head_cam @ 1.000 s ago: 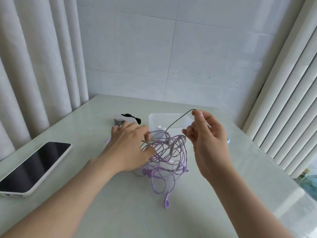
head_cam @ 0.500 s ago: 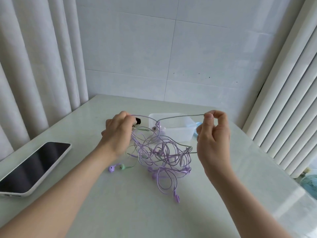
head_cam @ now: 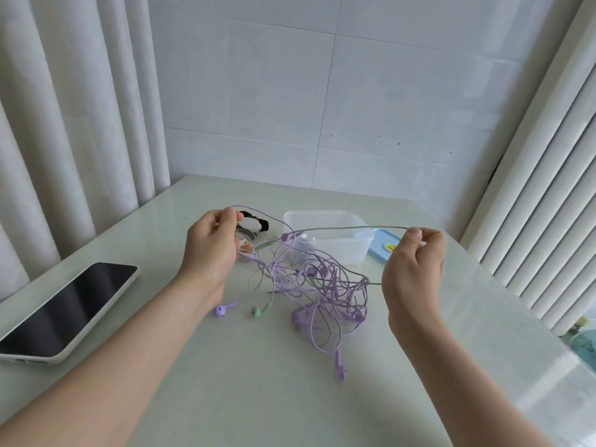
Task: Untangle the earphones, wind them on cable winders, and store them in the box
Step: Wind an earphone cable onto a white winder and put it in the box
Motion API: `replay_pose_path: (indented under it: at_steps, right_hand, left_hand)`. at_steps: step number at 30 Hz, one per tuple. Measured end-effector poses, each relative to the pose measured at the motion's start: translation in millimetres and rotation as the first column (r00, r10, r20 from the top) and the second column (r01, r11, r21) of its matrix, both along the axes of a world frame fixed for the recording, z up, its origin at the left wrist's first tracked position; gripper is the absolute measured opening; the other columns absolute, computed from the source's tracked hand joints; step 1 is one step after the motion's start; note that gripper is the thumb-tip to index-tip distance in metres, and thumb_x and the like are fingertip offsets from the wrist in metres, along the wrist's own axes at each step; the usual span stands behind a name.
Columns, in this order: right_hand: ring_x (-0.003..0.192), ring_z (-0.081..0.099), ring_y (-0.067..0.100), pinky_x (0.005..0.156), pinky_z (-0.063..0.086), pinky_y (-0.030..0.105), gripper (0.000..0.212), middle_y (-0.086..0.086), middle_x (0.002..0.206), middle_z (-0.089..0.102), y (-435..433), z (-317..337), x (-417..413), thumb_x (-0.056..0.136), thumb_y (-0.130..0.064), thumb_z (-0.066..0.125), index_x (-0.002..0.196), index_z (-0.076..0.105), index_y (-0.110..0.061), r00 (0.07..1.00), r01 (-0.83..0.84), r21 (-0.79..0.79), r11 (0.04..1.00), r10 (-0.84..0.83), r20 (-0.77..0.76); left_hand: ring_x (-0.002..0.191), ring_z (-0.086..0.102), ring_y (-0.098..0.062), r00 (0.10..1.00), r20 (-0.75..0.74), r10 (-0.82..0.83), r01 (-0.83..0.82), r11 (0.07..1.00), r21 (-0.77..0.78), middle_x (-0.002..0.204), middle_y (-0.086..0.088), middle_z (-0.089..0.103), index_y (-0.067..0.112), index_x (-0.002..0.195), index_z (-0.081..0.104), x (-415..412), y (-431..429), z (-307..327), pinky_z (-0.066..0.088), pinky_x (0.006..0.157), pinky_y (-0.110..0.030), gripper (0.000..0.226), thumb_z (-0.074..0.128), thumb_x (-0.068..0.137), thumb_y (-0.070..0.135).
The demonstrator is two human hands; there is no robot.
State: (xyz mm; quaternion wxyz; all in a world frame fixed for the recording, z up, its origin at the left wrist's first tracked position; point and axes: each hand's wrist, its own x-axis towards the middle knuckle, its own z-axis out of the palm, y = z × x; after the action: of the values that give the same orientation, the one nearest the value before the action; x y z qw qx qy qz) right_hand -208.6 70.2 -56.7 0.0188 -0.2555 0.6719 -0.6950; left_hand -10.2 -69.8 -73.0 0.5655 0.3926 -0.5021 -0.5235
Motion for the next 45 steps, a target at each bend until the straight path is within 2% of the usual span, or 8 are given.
replay_pose_path:
  at_steps: [10,16,20,26,29,32,35,45]
  right_hand:
    - [0.049,0.044,0.016,0.044,0.038,0.026,0.017,0.009,0.091,0.059,-0.9,0.2,-7.2,0.113,-0.039,0.032,0.117,0.040,-0.024,0.933,-0.044,-0.108,0.993,0.080,0.351]
    - [0.069,0.056,0.019,0.064,0.039,0.034,0.017,-0.012,0.062,0.060,5.6,-0.8,-11.5,0.106,-0.042,0.051,0.102,0.058,-0.027,0.978,0.073,0.082,0.994,-0.055,-0.199]
    - [0.091,0.047,0.029,0.076,0.031,0.037,0.011,-0.011,0.075,0.061,4.7,-5.0,-12.3,0.106,-0.034,0.054,0.105,0.060,-0.025,0.772,0.203,0.142,0.969,-0.069,-0.631]
    - [0.096,0.035,0.029,0.081,0.028,0.043,0.014,0.000,0.085,0.066,3.5,-17.5,-19.9,0.105,-0.031,0.052,0.100,0.058,-0.020,0.568,0.421,0.374,0.827,0.081,-0.819]
    - [0.093,0.048,0.033,0.081,0.027,0.042,0.023,0.003,0.072,0.063,4.7,-16.0,-24.7,0.106,-0.034,0.044,0.098,0.059,-0.018,0.626,0.409,0.517,0.752,0.181,-0.759]
    - [0.082,0.059,0.032,0.075,0.039,0.037,0.017,0.002,0.067,0.063,6.3,-10.0,-20.4,0.101,-0.037,0.057,0.098,0.059,-0.020,0.872,-0.004,0.518,0.855,0.256,-0.416]
    - [0.068,0.053,0.015,0.059,0.043,0.026,0.019,0.005,0.071,0.061,12.6,1.7,-9.1,0.094,-0.032,0.072,0.107,0.059,-0.027,0.920,-0.348,0.326,0.879,0.387,-0.063]
    - [0.067,0.074,0.030,0.066,0.062,0.039,0.033,0.015,0.072,0.050,15.8,14.4,23.7,0.102,0.001,0.055,0.126,0.044,-0.019,0.848,-0.524,-0.077,0.848,0.511,-0.140]
  left_hand:
    - [0.045,0.042,-0.002,0.989,0.055,0.137,-0.134,0.989,-0.064,0.055,0.016,0.051,0.021,0.099,0.068,-0.3,2.1,0.9,0.043,0.061,-0.030,0.023,0.049,0.110,0.029]
    - [0.065,0.052,-0.006,0.907,0.211,0.365,-0.311,0.917,-0.250,0.072,0.009,0.056,0.023,0.097,0.070,10.1,-1.7,2.5,0.039,0.069,-0.033,0.025,0.048,0.106,0.032]
    - [0.085,0.055,-0.027,0.829,0.333,0.449,-0.320,0.869,-0.376,0.088,-0.003,0.061,0.027,0.102,0.071,16.9,-10.9,-3.1,0.040,0.073,-0.035,0.026,0.047,0.103,0.038]
    - [0.090,0.055,-0.025,0.756,0.396,0.521,-0.337,0.829,-0.447,0.104,-0.004,0.065,0.028,0.106,0.070,16.9,-11.6,-4.6,0.037,0.074,-0.033,0.027,0.047,0.106,0.040]
    - [0.089,0.052,-0.026,0.748,0.412,0.520,-0.333,0.832,-0.444,0.102,-0.006,0.061,0.025,0.107,0.070,14.8,-7.1,-3.1,0.036,0.073,-0.034,0.026,0.049,0.106,0.040]
    - [0.087,0.053,-0.027,0.734,0.425,0.531,-0.333,0.825,-0.456,0.101,-0.007,0.060,0.024,0.107,0.070,14.3,-5.4,-2.5,0.035,0.072,-0.034,0.025,0.050,0.107,0.039]
    - [0.088,0.055,-0.025,0.750,0.393,0.532,-0.322,0.813,-0.485,0.101,-0.008,0.064,0.021,0.106,0.070,16.1,-9.6,-4.4,0.034,0.074,-0.031,0.023,0.052,0.106,0.035]
    - [0.082,0.055,-0.020,0.791,0.320,0.522,-0.281,0.774,-0.568,0.100,-0.004,0.066,0.021,0.102,0.067,11.2,-1.4,1.9,0.037,0.073,-0.030,0.022,0.050,0.107,0.035]
